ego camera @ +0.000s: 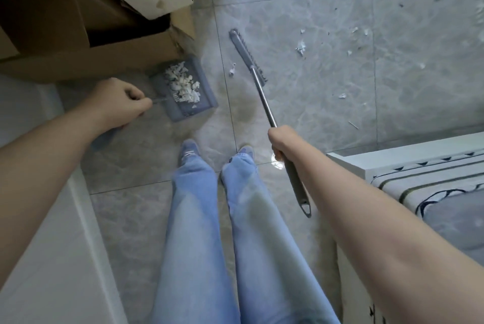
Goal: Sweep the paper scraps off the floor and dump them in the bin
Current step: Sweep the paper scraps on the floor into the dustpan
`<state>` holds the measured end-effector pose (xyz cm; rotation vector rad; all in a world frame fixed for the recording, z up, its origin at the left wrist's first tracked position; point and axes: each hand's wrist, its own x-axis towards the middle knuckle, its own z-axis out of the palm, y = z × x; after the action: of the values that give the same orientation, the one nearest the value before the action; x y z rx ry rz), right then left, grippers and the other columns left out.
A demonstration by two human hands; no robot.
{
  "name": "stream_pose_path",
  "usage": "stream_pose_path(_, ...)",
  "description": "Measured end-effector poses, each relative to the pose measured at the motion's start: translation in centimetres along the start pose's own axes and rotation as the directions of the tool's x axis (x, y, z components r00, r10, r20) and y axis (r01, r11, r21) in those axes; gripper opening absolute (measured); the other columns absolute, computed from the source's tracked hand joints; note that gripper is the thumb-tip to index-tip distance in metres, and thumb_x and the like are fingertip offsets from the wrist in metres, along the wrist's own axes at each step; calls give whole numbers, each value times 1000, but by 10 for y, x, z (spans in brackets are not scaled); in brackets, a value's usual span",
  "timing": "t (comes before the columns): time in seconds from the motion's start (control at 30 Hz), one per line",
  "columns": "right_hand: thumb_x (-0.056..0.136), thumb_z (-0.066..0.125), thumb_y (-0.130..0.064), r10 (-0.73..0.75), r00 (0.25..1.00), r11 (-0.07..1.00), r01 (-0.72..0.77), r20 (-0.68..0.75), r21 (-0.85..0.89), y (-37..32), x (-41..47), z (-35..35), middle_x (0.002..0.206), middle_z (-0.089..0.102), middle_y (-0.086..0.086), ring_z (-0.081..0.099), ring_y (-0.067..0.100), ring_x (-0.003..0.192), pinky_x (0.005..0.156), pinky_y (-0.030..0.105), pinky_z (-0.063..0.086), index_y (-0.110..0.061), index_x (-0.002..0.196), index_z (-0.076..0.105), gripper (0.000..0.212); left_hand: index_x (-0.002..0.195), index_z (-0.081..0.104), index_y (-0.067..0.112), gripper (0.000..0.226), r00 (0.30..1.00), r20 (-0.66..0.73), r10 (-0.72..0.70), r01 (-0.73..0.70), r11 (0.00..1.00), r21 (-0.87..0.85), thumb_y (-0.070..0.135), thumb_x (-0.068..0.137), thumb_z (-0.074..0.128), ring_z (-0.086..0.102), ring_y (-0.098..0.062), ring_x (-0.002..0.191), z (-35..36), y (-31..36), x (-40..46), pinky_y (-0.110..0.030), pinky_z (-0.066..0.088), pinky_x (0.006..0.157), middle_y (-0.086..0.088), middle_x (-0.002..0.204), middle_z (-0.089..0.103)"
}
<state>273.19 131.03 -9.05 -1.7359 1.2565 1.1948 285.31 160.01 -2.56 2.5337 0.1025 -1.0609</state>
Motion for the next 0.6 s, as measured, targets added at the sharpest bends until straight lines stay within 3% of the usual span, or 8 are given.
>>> stream_pose_path(0.1,83,29,-4,17,1000,999,-15,-25,51,-22,27,-11,51,47,13,44,22,39,44,22,37,2,81,49,20,60,67,15,34,999,-31,-36,36,999,-13,29,91,65,57,-19,39,3,7,9,-25,47,51,-20,63,68)
stream_pose_path(0.2,87,30,-8,95,995,990,-93,-10,109,-47,62,-19,58,39,7,33,17,46,49,23,30,-6,74,47,21,61,61,17,35,986,-83,-143,125,974,-188,30,93,64,70,-21,51,6,7,31,-31,51,53,-9,81,73)
stream_pose_path(0.27,90,31,-6,86,996,995,-87,26,47,-58,67,-15,61,41,9,36,18,51,54,27,36,-5,71,44,24,67,65,17,32,977,-117,-175,147,965,-217,32,95,61,69,-18,48,6,5,39,-29,49,50,-1,84,74)
stream_pose_path(0.33,88,28,-7,87,994,996,-87,62,-2,-59,65,-9,59,47,13,42,22,50,58,31,45,3,88,50,24,70,71,18,33,973,-184,-140,115,983,-141,36,94,59,65,-16,44,7,2,39,-32,53,54,0,76,74)
stream_pose_path(0.43,91,28,-14,136,978,991,-136,156,-12,-55,56,-4,48,44,8,36,16,37,41,18,37,1,106,52,32,70,75,21,35,965,-226,-133,114,989,-95,41,92,57,61,-21,49,0,1,43,-33,52,60,-6,61,69)
stream_pose_path(0.53,98,31,-25,125,974,983,-147,187,109,-48,43,-10,47,33,2,26,11,30,38,12,26,-2,93,56,34,75,77,11,35,965,-228,-128,104,988,-114,35,93,59,54,-6,51,0,3,46,-23,41,52,-5,67,71)
stream_pose_path(0.6,99,31,-26,100,984,978,-124,147,166,-49,37,-13,51,31,2,25,11,29,37,12,24,-4,88,53,33,76,76,3,38,966,-231,-111,93,992,-87,32,93,60,51,-6,51,2,5,46,-22,33,47,-9,68,69)
